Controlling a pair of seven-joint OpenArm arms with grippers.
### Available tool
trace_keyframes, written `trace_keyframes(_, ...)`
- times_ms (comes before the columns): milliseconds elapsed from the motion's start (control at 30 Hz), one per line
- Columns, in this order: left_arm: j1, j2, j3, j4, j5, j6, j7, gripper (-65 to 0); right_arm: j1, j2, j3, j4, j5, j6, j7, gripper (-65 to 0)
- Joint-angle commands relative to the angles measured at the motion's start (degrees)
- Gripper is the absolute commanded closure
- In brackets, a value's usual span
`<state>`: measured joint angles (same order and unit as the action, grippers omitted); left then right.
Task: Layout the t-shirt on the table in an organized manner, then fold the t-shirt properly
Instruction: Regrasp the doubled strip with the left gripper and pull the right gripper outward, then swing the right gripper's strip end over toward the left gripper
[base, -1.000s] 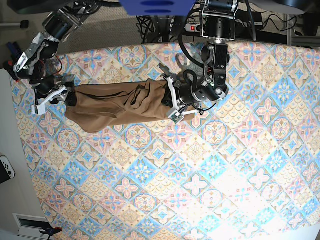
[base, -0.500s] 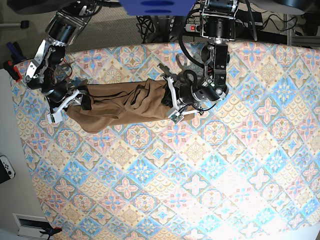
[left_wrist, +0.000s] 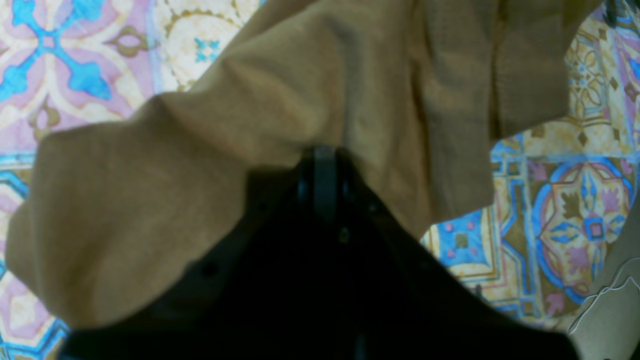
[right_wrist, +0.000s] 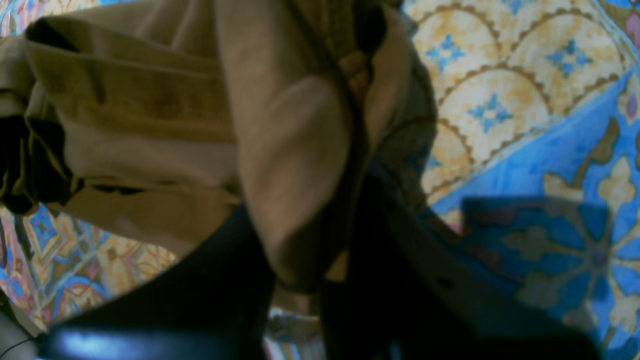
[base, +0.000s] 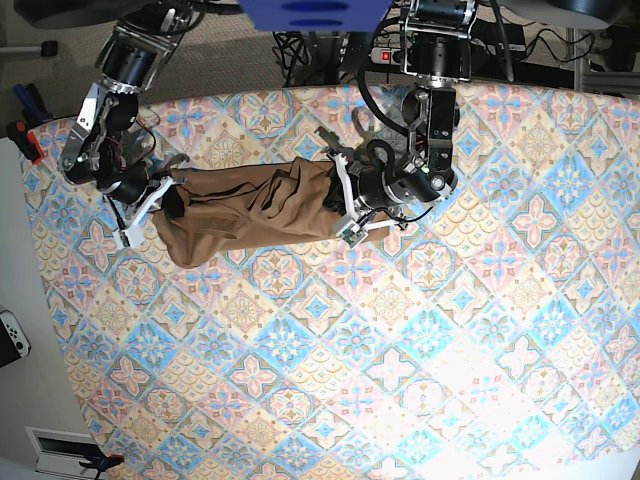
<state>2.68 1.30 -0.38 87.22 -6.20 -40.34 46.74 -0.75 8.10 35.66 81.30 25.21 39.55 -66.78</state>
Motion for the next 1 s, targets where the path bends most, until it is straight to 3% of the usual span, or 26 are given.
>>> trace_keyframes(0,-0.1,0.4,0.2,0.3,1.9,0.3,2.2,0.0,0.8,0.6,0.2,0.8,0.6,0.4,0.1,0.0)
trace_keyframes(133,-0.6,2.4,0.2,0.3,2.1,0.3,2.2,0.0,1.0,1.4,0.3,0.8,0.5,-0.1,0.2,0.0)
trace_keyframes(233,-0.8,3.8,0.2,0.3,2.1,0.3,2.2,0.0,4.0,3.2,0.2,0.9,0.5,-2.4,0.0,0.0)
trace_keyframes(400,-2.6,6.1,0.2,-2.6,2.1,0.3,2.0,0.0,7.2,3.5,0.1,1.1,0.5,-7.2,0.0,0.0)
trace_keyframes(700,-6.3,7.7,-0.4,-5.5,1.5,0.3,2.0,0.0,9.7,3.4,0.0,2.4,0.4,-7.4,-2.5,0.0)
trace_keyframes(967,-4.1,6.5,-2.8,9.4,1.5,0.3,2.3,0.0,9.7,3.2,0.0,9.0,0.4,-7.5,-5.9,0.0)
